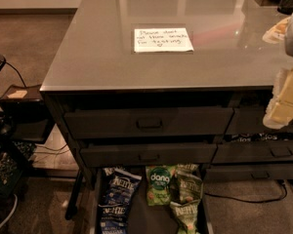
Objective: Pick green rice chip bag from bottom drawer and place on counter
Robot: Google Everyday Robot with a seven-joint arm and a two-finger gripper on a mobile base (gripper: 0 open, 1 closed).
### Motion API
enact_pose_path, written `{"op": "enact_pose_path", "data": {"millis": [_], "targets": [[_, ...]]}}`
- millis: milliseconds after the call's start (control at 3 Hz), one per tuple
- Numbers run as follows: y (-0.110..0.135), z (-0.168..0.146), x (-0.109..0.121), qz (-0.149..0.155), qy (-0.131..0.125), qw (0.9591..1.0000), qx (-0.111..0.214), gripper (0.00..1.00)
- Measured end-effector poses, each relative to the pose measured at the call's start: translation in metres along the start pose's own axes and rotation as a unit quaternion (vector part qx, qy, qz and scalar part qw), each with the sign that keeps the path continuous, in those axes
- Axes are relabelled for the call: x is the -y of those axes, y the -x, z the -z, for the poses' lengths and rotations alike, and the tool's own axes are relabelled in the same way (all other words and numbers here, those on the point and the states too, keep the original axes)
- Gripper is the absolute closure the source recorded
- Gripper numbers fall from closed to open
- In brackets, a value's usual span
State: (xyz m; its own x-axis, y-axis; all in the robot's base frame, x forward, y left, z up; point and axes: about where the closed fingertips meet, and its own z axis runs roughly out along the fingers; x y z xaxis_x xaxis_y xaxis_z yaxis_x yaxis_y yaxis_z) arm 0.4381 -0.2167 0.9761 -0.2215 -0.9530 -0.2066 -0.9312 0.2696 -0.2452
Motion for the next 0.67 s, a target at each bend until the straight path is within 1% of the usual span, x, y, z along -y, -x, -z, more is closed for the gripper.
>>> {"op": "enact_pose_path", "data": {"millis": [333, 667], "targets": [[0.000, 0.000, 0.000, 0.000, 0.000, 1.0000, 0.000, 0.00], [-0.007, -0.027, -0.008, -0.007, 0.008, 0.9999, 0.002, 0.00]]}}
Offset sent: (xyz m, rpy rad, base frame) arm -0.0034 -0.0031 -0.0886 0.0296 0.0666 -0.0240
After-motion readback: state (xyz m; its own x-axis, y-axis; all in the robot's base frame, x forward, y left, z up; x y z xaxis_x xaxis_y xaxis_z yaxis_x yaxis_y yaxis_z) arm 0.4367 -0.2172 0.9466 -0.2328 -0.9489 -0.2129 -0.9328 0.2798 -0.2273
